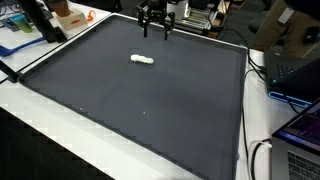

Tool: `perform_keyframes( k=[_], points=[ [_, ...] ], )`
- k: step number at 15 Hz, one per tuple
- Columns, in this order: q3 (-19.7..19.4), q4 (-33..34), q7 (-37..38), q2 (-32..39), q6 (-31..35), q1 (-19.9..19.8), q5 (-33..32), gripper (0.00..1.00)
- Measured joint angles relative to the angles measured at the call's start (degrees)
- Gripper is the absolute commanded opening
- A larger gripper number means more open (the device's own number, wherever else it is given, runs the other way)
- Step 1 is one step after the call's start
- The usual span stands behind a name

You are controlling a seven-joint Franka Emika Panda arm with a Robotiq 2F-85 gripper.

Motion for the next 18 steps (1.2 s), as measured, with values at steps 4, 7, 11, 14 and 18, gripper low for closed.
perform_keyframes(
  k=[4,7,11,14,18],
  points=[
    [0.0,-0.1,1.4,-0.4,0.2,0.0,0.2,1.0],
    [0.3,0.0,9.9,2.1,4.6,0.0,0.5,1.0],
    [0.3,0.1,17.1,5.5,11.1,1.2,6.1,1.0],
    [0.3,0.1,16.2,6.8,14.1,3.8,15.2,1.0],
    [0.6,0.3,9.5,6.9,16.5,7.8,27.3,1.0]
  ],
)
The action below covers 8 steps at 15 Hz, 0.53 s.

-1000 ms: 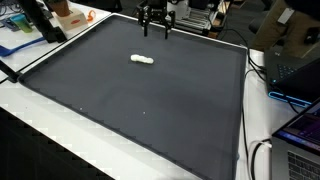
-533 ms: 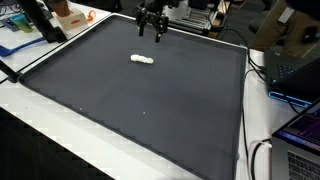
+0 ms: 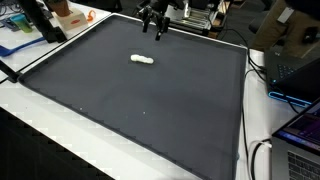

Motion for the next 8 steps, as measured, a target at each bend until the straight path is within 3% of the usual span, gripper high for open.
perform_keyframes(
  k=[8],
  points=[
    [1.7,1.4,-27.4,-3.5,0.0,1.8,17.3,1.0]
  ],
)
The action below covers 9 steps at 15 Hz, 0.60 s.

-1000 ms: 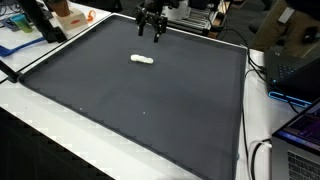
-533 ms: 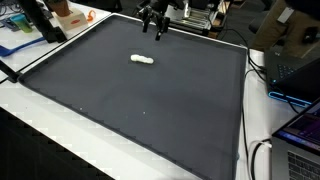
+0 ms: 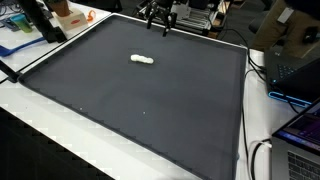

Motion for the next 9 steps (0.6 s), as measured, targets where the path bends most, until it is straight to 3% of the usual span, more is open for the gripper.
perform_keyframes(
  k=[5,9],
  points=[
    [0.9,1.3,-17.2,-1.4,-0.6,0.0,12.6,1.0],
    [2.0,4.2,-29.9,-1.5,-0.6,0.0,27.5,1.0]
  ],
)
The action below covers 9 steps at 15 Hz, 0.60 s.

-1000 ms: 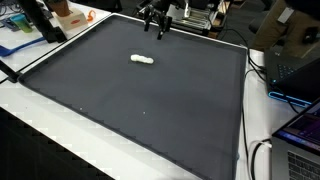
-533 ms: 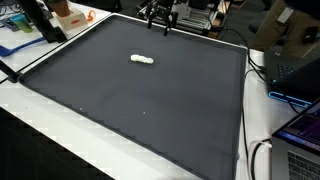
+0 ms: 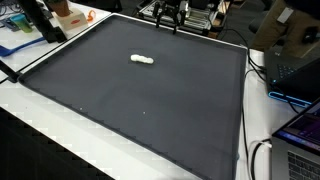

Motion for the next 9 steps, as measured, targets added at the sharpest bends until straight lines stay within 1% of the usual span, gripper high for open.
perform_keyframes(
  k=[1,2,6,7,9],
  points=[
    [0.1,0.8,-2.2,-0.1,0.1,0.0,2.8,1.0],
    [0.1,1.3,-3.1,-0.3,0.1,0.0,4.0,1.0],
    [0.1,1.7,-3.1,-0.6,0.2,0.0,5.3,1.0],
    [0.1,2.1,-3.1,-0.4,0.4,-0.1,8.3,1.0],
    [0.2,3.2,-4.4,-0.1,1.3,-0.1,16.6,1.0]
  ],
)
